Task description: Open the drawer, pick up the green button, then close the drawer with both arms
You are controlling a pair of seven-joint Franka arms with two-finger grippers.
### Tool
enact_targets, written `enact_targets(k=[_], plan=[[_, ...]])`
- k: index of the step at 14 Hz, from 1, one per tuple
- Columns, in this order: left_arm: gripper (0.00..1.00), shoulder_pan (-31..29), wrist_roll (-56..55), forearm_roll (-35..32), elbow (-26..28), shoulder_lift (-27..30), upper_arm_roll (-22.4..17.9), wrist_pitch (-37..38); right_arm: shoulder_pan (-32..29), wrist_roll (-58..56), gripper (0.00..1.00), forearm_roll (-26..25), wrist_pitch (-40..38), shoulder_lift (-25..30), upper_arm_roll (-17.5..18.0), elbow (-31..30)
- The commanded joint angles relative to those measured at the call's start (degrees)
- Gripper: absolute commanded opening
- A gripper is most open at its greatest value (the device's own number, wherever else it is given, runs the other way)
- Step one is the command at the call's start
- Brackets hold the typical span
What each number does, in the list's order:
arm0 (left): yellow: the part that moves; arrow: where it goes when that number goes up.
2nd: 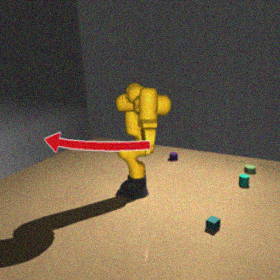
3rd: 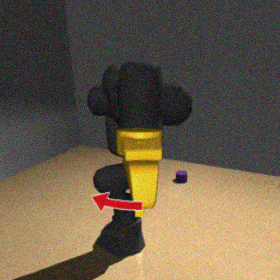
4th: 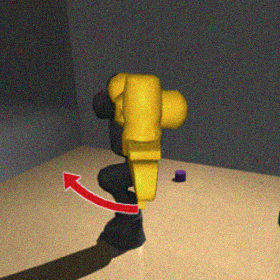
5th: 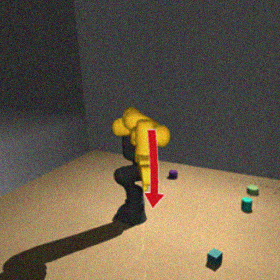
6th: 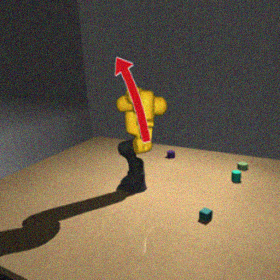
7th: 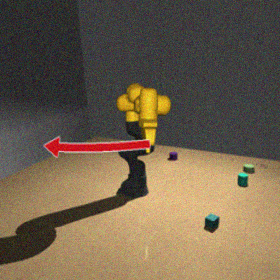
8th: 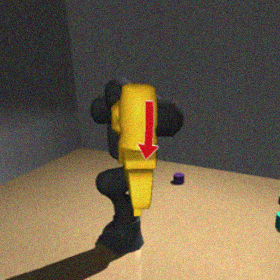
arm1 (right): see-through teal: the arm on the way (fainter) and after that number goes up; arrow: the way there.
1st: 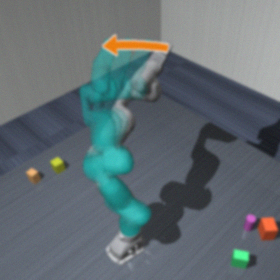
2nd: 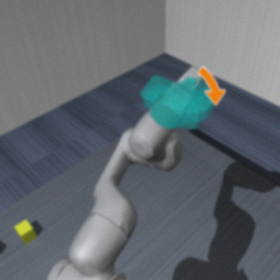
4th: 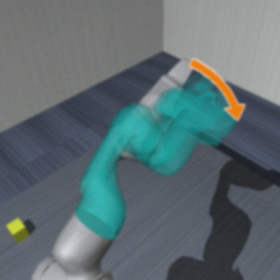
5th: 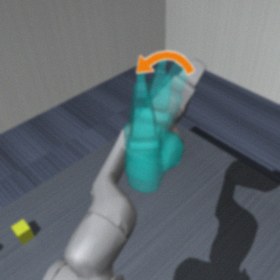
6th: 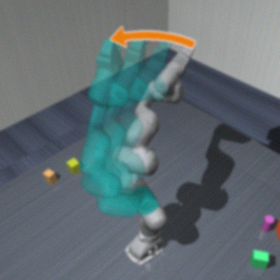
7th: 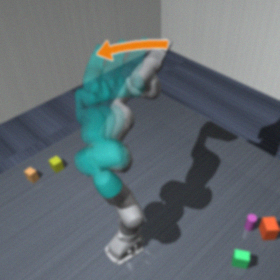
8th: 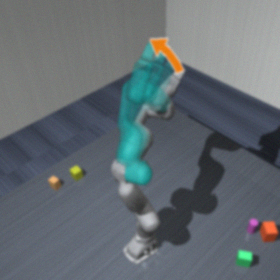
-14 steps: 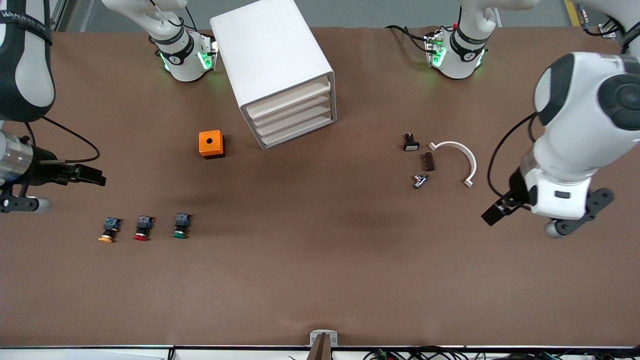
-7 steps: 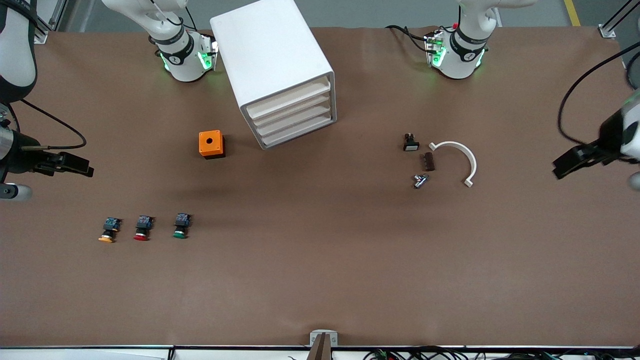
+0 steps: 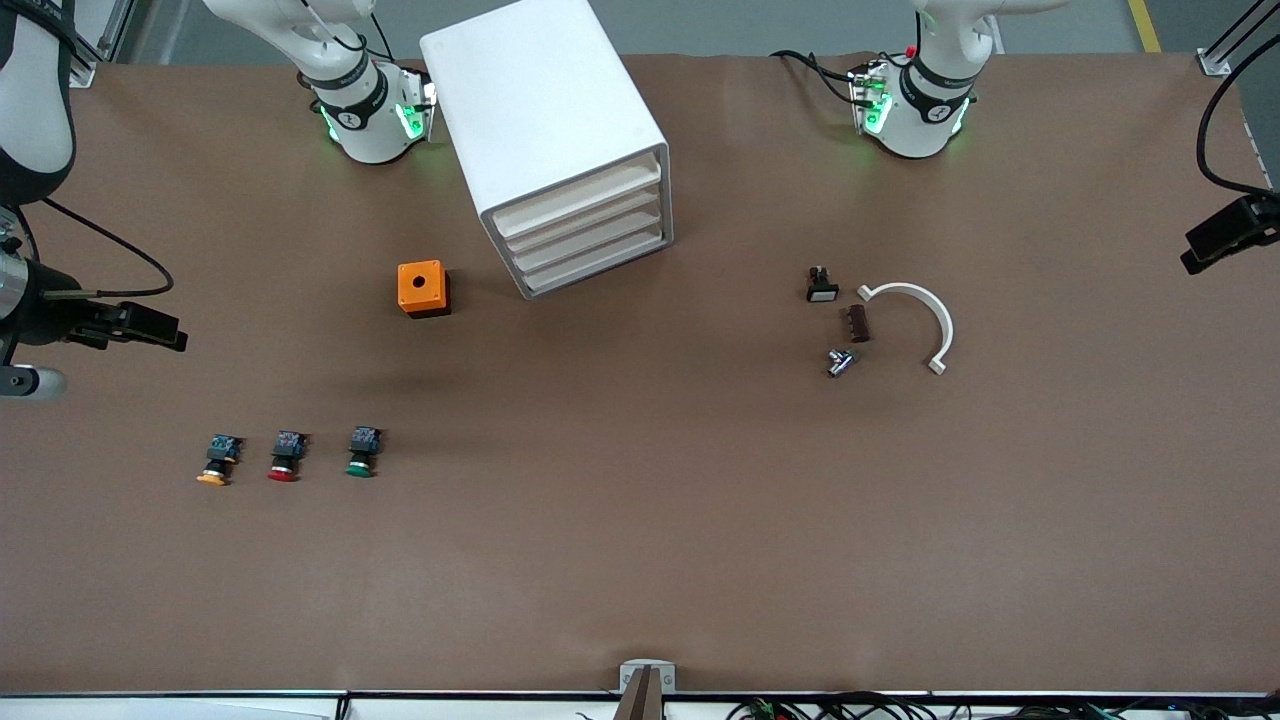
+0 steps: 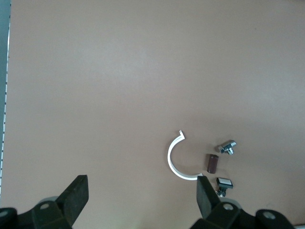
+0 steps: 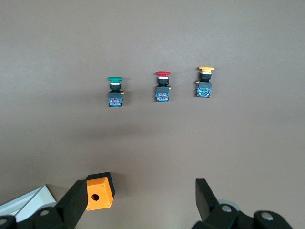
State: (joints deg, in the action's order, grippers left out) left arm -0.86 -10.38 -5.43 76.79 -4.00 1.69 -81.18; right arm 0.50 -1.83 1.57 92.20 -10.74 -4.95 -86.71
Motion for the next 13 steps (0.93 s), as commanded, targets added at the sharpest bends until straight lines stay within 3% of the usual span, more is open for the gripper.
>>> enact_targets(k=[1,6,9,13], plan=[[1.00,-0.1,0.9,1.5,1.3,1.7,0.0,-0.3,-0.8,-0.7,1.00,-2.3,-0.9,0.9,0.5,0.1],[1.00,-0.3,4.3,1.7,2.8,3.7,-0.1,1.3,-1.1,-0.1,1.00,-1.5,-3.0,0.3,0.5,4.8],[1.00,0.4,4.6,1.7,7.2,8.0,-0.4,1.2,-1.2,-0.1,1.00,-1.7,-8.9,0.3,0.5,9.1],[1.00,0.4,4.7,2.1,12.8,12.2,0.0,-0.6,-2.3,-0.5,1.00,-1.0,-13.6,1.2,0.4,10.2]])
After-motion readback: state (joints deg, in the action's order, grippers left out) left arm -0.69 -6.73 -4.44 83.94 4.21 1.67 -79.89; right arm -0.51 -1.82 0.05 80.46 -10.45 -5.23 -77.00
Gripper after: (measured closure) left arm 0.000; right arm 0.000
